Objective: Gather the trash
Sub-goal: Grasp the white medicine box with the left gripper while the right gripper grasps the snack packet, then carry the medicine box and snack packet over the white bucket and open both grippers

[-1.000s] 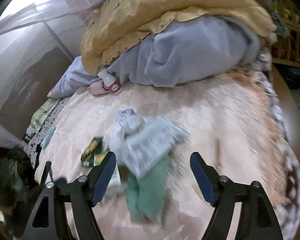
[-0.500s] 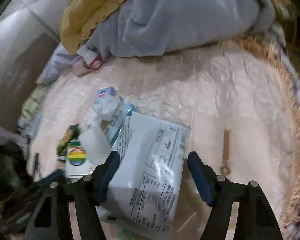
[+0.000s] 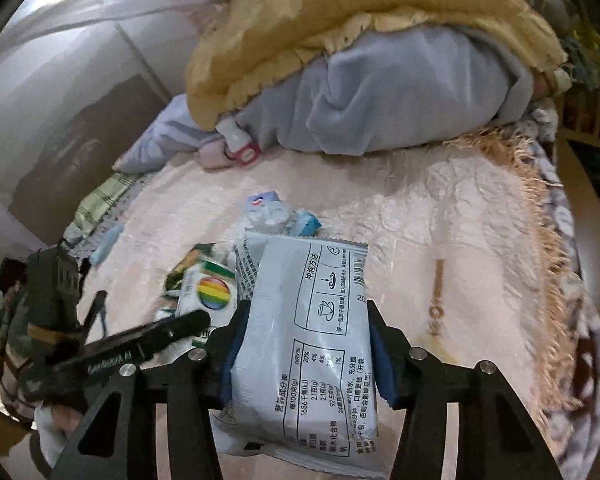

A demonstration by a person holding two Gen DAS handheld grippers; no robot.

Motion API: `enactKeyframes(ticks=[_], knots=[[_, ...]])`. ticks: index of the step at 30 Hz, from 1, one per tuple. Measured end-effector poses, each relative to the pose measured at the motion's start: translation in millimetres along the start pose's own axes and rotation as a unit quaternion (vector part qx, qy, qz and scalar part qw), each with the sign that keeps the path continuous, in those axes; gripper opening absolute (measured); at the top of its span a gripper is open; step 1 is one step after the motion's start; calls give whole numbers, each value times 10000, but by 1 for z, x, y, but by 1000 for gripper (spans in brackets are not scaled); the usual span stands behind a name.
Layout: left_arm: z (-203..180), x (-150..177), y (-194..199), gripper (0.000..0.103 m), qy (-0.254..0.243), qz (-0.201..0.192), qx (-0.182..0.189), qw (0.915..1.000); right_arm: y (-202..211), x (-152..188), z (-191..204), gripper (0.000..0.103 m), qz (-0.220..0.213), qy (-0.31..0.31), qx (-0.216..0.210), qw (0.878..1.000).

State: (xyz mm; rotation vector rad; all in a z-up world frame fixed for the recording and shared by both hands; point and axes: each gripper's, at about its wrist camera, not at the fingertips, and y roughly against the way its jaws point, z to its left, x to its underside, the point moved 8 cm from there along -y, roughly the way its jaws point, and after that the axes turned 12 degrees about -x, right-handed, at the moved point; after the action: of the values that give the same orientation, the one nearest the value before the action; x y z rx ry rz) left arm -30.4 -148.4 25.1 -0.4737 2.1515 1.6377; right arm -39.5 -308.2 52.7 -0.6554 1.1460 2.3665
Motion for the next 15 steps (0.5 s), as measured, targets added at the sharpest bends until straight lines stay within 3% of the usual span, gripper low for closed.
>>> enactKeyframes(ticks=[15], knots=[[-85,28,69,18,-829,-458,404,9947,101,40,10,52,-543,134,401,9976]])
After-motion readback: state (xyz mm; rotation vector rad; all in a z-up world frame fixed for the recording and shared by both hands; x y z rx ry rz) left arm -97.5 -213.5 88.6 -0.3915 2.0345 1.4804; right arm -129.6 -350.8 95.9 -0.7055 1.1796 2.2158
